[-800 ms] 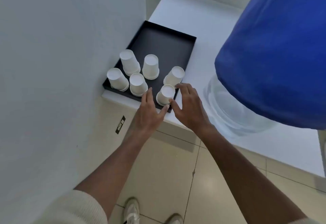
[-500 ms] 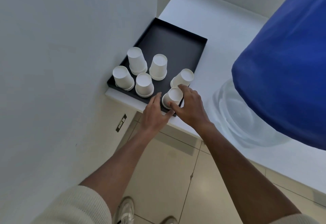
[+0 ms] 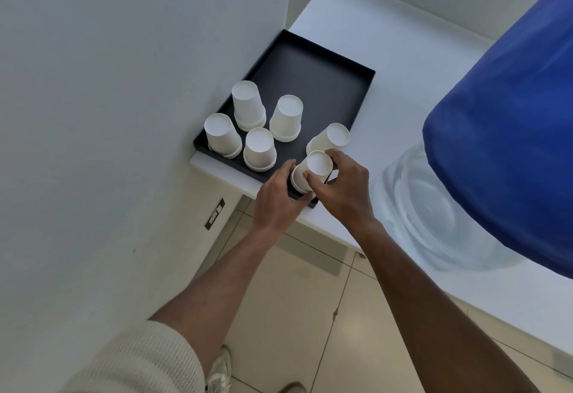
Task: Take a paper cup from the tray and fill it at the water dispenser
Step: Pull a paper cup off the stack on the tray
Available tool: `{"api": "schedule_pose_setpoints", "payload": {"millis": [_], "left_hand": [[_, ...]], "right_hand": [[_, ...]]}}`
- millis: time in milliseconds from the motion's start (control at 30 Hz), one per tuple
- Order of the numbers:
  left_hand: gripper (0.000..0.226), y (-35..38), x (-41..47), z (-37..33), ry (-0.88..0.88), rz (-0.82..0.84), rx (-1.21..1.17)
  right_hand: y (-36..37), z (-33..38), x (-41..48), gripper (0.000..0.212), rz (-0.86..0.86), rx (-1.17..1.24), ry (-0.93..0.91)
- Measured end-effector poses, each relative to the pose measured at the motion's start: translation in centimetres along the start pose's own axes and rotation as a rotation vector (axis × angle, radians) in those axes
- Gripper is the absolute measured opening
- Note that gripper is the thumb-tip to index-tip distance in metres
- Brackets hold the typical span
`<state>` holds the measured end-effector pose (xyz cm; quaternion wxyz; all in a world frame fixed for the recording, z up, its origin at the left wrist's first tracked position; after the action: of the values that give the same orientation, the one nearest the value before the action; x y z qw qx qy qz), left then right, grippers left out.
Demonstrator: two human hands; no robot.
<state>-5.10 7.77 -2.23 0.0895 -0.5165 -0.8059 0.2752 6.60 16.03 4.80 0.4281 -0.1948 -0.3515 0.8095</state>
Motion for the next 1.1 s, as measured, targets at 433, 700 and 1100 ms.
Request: {"api": "schedule_pose_setpoints", "payload": {"millis": [433, 700, 1100], "left_hand": [[0.076, -0.2, 0.1, -0.8, 0.000, -0.057, 0.044], [0.086, -0.4, 0.1, -1.3, 0.031, -0.061, 0.028], [0.084, -0.7, -0.2, -1.1, 0.096, -0.080, -0.023]], "right_hand": [[-0.6, 0.2, -0.3, 0.037, -0.096, 0.013, -0.012], [0.7, -0.4, -0.2, 0.068, -0.032, 0.014, 0.023], [4.0, -2.6, -0.1, 0.109, -0.042, 0.241, 0.165]]}}
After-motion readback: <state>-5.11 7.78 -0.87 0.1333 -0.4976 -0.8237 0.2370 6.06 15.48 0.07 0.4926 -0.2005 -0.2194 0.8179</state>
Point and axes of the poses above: each hand's wrist, its own x-axis towards the middle knuckle, its own y-axis out of the palm, z = x × y, the point moved 7 cm from there along x, towards the middle knuckle, and after that the axes turned 10 degrees about z, right-handed, at the moved point
